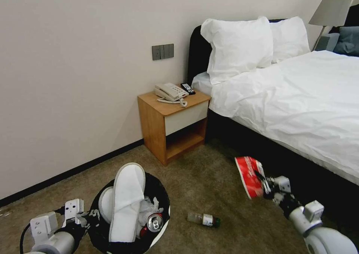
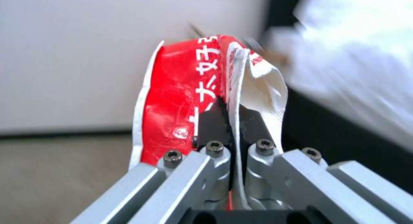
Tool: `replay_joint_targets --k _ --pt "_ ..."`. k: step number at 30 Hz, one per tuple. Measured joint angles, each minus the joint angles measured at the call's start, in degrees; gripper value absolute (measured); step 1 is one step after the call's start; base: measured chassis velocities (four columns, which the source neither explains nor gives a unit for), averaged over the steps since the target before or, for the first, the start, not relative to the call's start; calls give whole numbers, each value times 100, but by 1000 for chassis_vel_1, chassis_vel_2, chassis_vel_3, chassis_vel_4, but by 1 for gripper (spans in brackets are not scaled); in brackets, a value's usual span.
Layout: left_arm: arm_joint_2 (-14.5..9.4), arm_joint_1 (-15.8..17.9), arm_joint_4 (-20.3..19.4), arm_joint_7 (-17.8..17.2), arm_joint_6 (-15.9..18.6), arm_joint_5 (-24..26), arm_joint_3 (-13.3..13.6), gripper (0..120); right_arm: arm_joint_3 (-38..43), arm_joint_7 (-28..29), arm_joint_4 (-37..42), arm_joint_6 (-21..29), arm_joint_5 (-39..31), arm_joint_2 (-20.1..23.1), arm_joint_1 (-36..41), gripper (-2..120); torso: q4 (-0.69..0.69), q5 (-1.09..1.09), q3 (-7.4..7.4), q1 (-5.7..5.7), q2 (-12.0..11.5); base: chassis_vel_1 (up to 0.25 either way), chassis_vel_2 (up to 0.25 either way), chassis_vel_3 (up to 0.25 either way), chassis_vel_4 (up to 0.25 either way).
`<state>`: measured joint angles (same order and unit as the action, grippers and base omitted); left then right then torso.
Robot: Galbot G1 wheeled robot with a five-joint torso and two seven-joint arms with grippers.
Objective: Pick up the trash bin, then pick up the garbage from the floor and place it into the trash bin.
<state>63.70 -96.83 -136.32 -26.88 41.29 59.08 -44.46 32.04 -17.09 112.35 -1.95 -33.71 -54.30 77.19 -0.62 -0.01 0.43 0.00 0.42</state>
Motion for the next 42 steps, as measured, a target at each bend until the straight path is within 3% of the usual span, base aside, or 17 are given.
replay_joint_targets --k 5,7,9,14,18,20,34,42 --pt "-23 -19 -26 7 3 6 -4 2 -684 9 446 40 -710 254 -748 0 0 -1 0 0 0 0 0 0 0" --pt "-23 -25 -40 11 8 8 -7 2 -1467 -73 534 22 -1168 306 -1553 0 1 0 0 0 0 0 0 0 0" --pt "-22 -29 -40 10 8 3 -5 2 -1722 -103 502 15 -1260 277 -1805 0 -1 -1 0 0 0 0 0 0 0" --pt "7 -65 -40 14 11 -35 34 2 -3061 -325 -55 -74 -1392 -165 -3245 0 2 -2 1 0 0 0 0 0 0" --pt "28 -75 -41 17 12 -54 46 2 -3568 -429 -301 -105 -1389 -421 -3748 0 2 -1 1 0 0 0 0 0 0" --pt "35 -75 -41 20 12 -63 47 2 -4199 -481 -557 -120 -1374 -709 -4160 0 0 -1 1 0 0 0 0 0 0" --pt "55 -55 -86 23 14 -68 54 2 -5336 -431 -879 -113 -1288 -818 -4431 0 -1 0 0 0 0 0 0 0 0" --pt "31 -81 -146 18 20 -37 -15 2 -5784 -414 -1273 -126 -773 -649 -4171 0 -1 1 0 0 0 0 0 0 0"
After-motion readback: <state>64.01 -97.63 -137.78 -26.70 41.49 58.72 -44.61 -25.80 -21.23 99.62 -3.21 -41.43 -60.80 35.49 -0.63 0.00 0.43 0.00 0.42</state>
